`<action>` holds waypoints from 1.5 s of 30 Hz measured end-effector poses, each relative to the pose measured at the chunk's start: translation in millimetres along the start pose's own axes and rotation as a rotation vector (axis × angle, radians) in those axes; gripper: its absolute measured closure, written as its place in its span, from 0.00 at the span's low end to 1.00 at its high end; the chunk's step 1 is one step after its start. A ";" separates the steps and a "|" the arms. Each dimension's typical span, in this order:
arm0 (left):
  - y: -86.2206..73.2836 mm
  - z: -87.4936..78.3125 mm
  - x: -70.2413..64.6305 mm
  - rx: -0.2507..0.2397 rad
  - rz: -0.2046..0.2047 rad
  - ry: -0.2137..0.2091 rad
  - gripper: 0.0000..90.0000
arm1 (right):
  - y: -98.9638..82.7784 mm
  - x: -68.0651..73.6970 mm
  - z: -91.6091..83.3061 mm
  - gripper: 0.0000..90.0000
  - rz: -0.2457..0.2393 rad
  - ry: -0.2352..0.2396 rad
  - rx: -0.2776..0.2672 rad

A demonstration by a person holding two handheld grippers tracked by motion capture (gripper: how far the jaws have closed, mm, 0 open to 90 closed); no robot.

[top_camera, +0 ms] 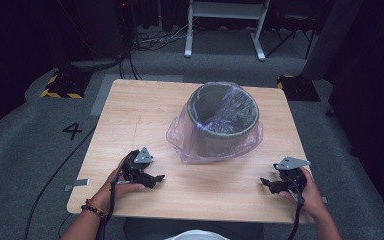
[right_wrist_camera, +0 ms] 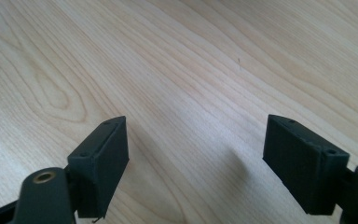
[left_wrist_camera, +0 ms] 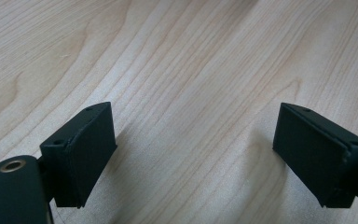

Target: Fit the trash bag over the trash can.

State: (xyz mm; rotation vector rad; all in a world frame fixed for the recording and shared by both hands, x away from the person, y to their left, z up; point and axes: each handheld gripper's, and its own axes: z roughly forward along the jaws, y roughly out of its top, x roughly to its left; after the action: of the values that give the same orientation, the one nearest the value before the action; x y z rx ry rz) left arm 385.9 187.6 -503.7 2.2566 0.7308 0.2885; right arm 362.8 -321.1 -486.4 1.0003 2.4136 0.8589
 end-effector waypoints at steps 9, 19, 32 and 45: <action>0.0 0.0 0.0 0.000 0.000 0.000 0.14 | -14.6 -7.5 -1.7 0.24 0.066 0.000 -0.026; 0.0 0.0 0.0 0.000 0.000 0.000 0.14 | -31.5 -16.8 -3.0 0.17 0.180 -0.018 -0.088; 0.7 0.7 0.1 0.001 -0.003 0.002 0.14 | -44.1 -33.7 -11.4 0.17 0.298 -0.134 -0.080; 0.6 0.5 0.1 0.002 -0.001 0.003 0.14 | -46.0 -37.0 -12.5 0.17 0.319 -0.159 -0.078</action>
State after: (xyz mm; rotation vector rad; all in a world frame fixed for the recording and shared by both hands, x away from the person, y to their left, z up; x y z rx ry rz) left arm 386.4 187.0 -503.6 2.2581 0.7341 0.2909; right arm 357.9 -378.7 -503.5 1.3906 2.1042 0.9311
